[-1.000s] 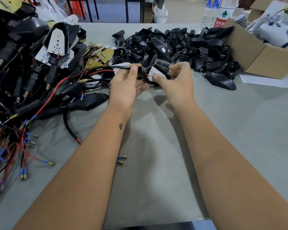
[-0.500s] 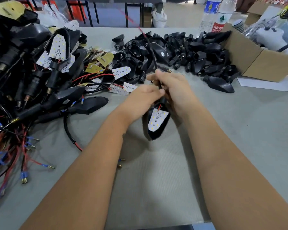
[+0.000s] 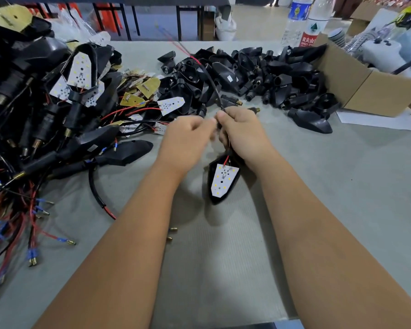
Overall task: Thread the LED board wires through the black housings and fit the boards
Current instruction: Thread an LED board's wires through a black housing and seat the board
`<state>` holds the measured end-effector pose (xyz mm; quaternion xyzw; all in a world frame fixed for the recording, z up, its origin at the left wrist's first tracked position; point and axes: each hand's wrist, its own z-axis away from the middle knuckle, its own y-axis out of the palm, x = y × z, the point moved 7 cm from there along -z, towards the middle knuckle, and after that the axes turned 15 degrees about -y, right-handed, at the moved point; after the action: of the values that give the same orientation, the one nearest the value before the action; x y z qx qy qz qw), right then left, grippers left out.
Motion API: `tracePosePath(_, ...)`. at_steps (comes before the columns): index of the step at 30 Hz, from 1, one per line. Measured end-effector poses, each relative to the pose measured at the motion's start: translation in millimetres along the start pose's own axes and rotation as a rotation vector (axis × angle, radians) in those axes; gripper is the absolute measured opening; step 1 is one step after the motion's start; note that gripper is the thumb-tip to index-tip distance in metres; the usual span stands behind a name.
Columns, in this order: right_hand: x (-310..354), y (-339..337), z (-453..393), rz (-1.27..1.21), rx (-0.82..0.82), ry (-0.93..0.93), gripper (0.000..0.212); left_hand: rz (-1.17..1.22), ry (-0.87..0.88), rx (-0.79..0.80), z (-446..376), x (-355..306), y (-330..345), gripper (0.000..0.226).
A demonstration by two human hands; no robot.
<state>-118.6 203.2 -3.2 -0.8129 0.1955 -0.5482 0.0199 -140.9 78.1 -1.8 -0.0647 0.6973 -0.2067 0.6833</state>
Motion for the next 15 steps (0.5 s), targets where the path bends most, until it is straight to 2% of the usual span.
tracePosePath(2, 4, 9, 2, 0.000, 0.097, -0.024, 0.028, 0.370, -0.171, -0.022, -14, 11, -12, 0.026)
tracePosePath(4, 8, 20, 5, 0.009, 0.202, -0.043, 0.028, 0.751, -0.269, 0.042, -23, 16, -19, 0.031)
tracePosePath(7, 11, 29, 9, 0.030, 0.322, -0.051, 0.027, 1.066, -0.205, 0.092, -27, 16, -36, 0.043)
tracePosePath(11, 7, 29, 8, 0.004, 0.367, -0.026, 0.026, 1.102, -0.075, -0.036, -25, 14, -57, 0.026)
tracePosePath(15, 0, 26, 7, -0.028, 0.332, 0.022, 0.018, 1.020, -0.101, -0.125, -24, 18, -57, 0.035)
